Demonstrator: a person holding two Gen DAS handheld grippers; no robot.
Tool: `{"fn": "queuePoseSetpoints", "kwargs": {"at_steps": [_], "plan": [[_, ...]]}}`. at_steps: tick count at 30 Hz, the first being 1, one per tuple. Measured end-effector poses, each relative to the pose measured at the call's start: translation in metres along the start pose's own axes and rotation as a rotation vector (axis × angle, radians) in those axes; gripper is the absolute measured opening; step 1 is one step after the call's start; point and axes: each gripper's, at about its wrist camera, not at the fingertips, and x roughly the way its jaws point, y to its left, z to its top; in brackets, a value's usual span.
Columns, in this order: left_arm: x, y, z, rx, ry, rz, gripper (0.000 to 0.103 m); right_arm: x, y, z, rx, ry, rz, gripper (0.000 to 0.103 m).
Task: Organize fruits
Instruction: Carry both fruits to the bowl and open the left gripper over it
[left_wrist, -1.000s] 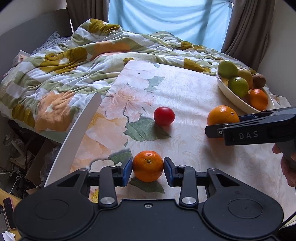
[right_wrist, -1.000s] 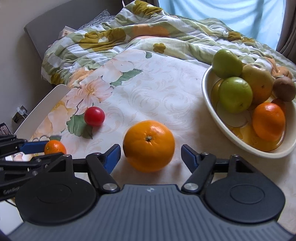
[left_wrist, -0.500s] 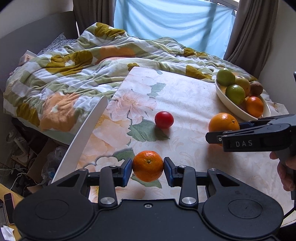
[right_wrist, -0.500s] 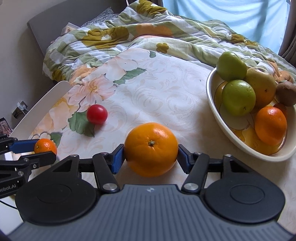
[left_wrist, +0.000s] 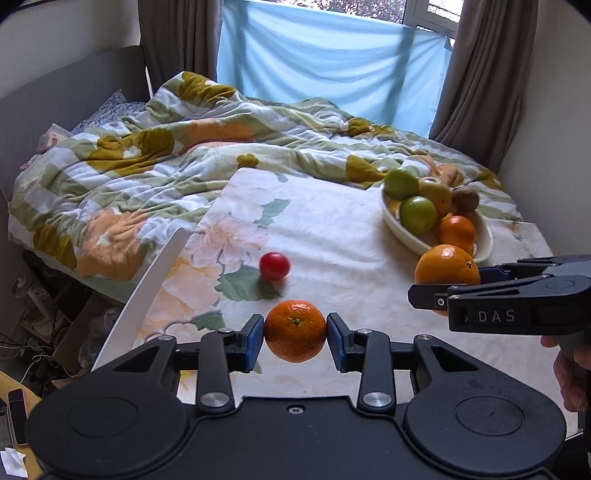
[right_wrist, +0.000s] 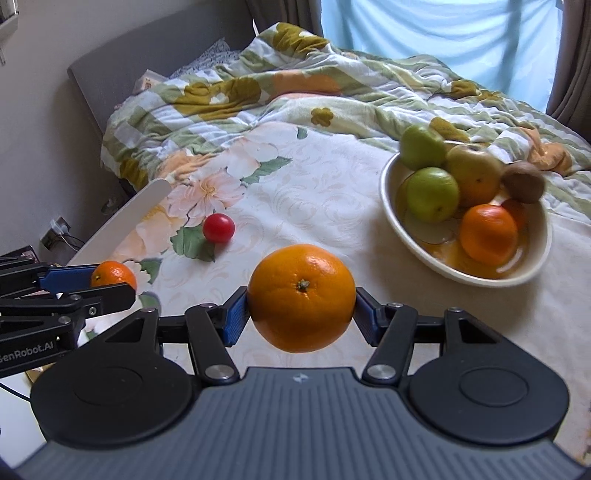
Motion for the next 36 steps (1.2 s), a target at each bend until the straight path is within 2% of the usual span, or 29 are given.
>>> {"fn": "queuePoseSetpoints", "kwargs": {"at_steps": [9, 17, 27, 36], "plan": [[-0.020, -0.049, 0.018, 0.042, -0.050, -0.059, 0.041, -0.059, -0.032, -0.009, 0.052, -0.055, -0.035, 0.075], [-0.011, -0.090, 0.041, 0.105, -0.064, -0.145, 0.041, -0.092, -0.070, -0.012, 0.094, -0.092, -0.111, 0.075], [0.043, -0.126, 0.081, 0.186, -0.029, -0.237, 0.041, -0.101, -0.117, -0.003, 0.180, -0.118, -0.200, 0.075], [0.112, -0.145, 0.100, 0.247, 0.061, -0.259, 0.041, -0.079, -0.152, 0.009, 0.264, -0.103, -0.241, 0.075]]}}
